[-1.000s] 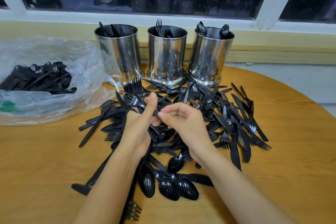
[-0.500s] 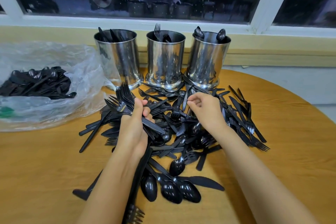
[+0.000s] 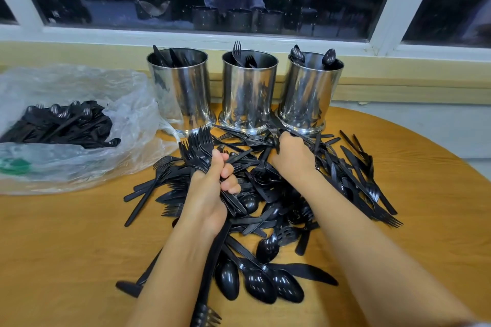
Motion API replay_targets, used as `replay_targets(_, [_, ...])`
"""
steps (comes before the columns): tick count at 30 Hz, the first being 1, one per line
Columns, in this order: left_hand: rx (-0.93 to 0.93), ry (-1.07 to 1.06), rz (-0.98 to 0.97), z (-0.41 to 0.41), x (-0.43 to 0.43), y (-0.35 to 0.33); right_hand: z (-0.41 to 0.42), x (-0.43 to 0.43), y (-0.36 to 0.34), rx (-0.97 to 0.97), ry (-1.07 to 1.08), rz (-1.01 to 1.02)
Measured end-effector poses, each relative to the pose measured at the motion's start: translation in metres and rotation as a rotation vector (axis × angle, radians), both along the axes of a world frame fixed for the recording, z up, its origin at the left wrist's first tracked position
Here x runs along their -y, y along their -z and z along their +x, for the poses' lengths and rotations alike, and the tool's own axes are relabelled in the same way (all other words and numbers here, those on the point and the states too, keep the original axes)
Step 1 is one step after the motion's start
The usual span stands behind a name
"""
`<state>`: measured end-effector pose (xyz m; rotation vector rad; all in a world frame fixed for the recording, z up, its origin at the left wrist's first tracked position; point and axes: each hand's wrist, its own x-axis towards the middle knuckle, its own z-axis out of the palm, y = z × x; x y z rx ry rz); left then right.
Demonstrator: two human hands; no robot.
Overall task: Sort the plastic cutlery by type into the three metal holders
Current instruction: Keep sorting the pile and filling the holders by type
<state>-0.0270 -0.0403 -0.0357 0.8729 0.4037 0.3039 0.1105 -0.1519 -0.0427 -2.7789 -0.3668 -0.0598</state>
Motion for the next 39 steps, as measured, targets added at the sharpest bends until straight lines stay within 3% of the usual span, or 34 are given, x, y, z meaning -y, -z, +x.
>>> replay_targets(4, [-0.023, -0.012, -0.016, -0.001, -0.003, 0.002, 0.001, 0.011, -0.004, 0.056, 0.047, -0.001])
replay_targets(8, [-0.032, -0.005, -0.049, -0.001, -0.006, 0.002, -0.013, 0.035, -0.012, 0.076, 0.018, 0.352])
replay_targets(12, [-0.032, 0.032, -0.024, -0.001, -0.003, 0.003, -0.057, 0.040, -0.018, -0.333, -0.060, 0.999])
replay_targets(15, [-0.036, 0.038, 0.024, -0.002, -0.001, 0.004, -0.085, 0.034, -0.014, -0.564, -0.129, 1.173])
replay_targets(20, [-0.076, 0.048, 0.152, -0.003, 0.000, 0.003, -0.107, 0.017, -0.014, -0.529, -0.176, 1.225])
replay_targets(24, [-0.094, -0.008, 0.238, -0.003, 0.005, 0.004, -0.112, 0.014, -0.011, -0.484, -0.252, 1.151])
replay_targets(30, [-0.008, -0.059, 0.087, -0.001, 0.007, 0.000, -0.106, 0.018, -0.010, -0.340, -0.342, 0.970])
replay_targets(34, [-0.003, -0.087, 0.088, -0.001, 0.005, -0.003, -0.087, 0.032, -0.012, -0.211, -0.250, 0.918])
replay_targets(39, [0.012, -0.067, 0.002, -0.001, 0.003, -0.004, -0.036, 0.047, -0.012, -0.021, -0.121, 0.634])
